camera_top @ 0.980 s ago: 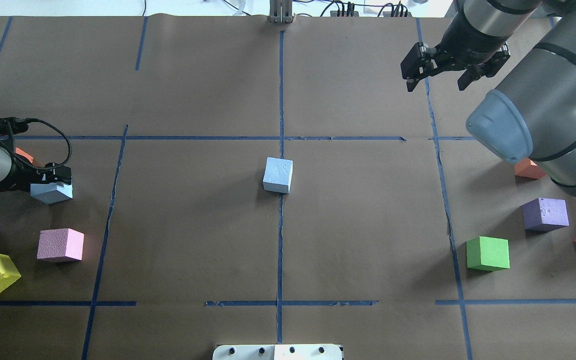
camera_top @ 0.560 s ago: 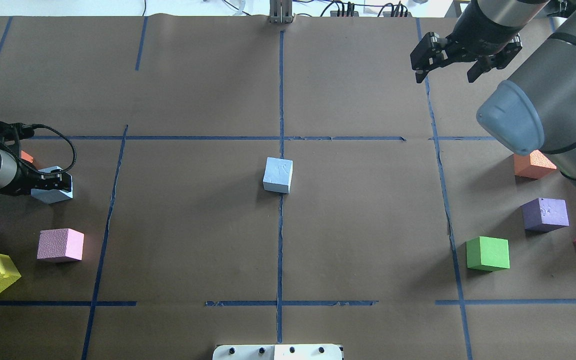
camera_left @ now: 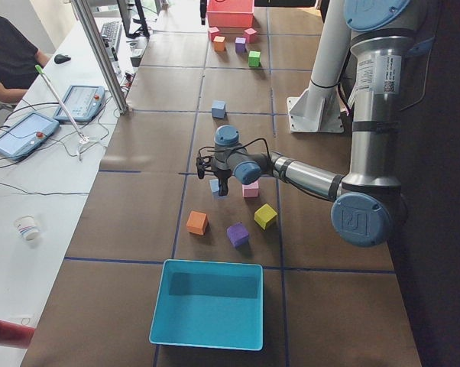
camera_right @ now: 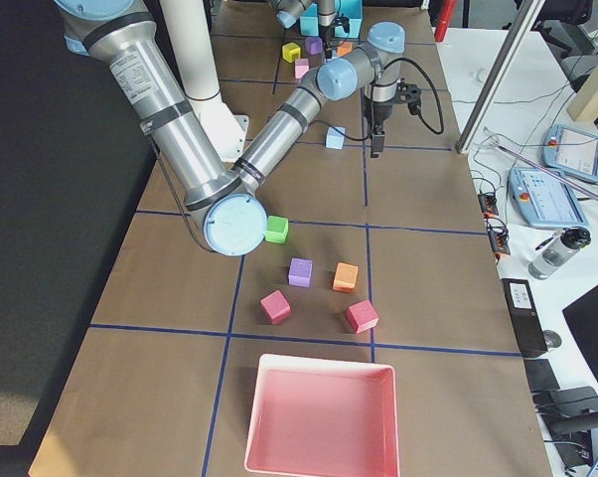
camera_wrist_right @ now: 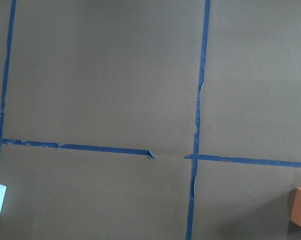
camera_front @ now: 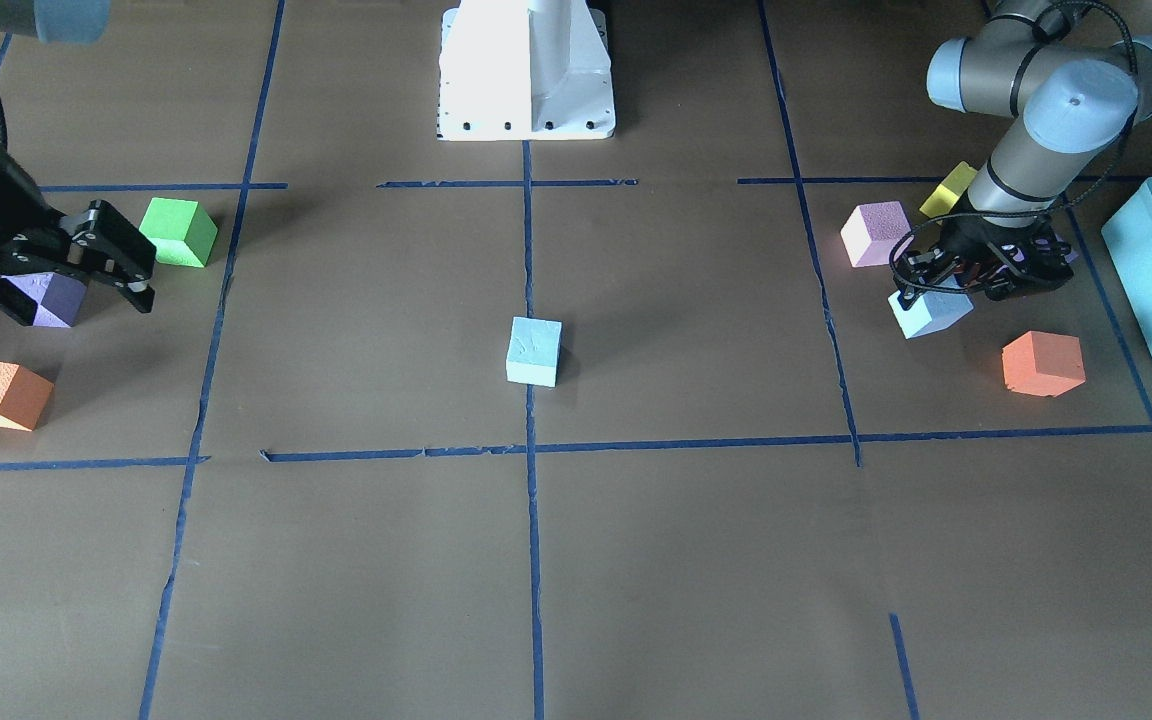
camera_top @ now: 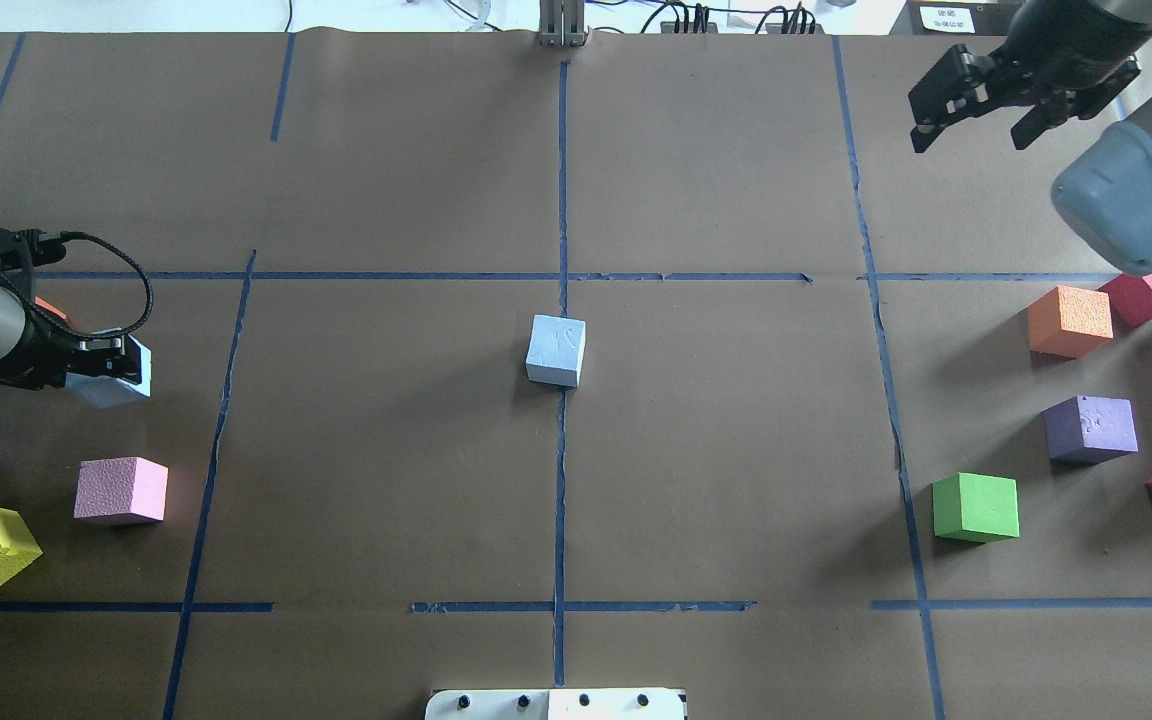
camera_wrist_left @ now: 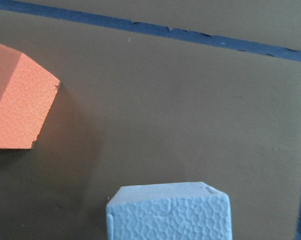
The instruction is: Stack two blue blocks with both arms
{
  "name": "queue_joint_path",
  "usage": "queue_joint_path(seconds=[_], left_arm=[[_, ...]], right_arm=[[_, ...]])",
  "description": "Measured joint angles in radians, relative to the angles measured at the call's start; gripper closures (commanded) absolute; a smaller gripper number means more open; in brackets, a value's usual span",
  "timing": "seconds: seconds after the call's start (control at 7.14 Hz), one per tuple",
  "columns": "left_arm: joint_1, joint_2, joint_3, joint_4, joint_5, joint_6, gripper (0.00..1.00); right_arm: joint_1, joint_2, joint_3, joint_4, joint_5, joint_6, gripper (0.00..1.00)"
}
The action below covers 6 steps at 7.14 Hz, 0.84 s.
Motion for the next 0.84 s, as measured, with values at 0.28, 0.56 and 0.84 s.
queue_joint_path(seconds=[0.28, 0.56, 0.84], left_arm=[[-0.004, -0.194, -0.118, 0.35, -0.002, 0.043, 1.0], [0.03, -0.44, -0.121, 0.574, 0.001, 0.047, 1.0], [0.095, -0.626, -0.02, 0.605, 0.017, 0.026, 1.0]], right_arm=[[0.109, -0.138, 0.006, 0.004, 0.045, -0.217, 0.0], [0.23, -0.281, 0.004, 0.005, 0.068, -0.435, 0.0], [0.349, -0.406, -0.002, 0.005, 0.089, -0.605, 0.0]])
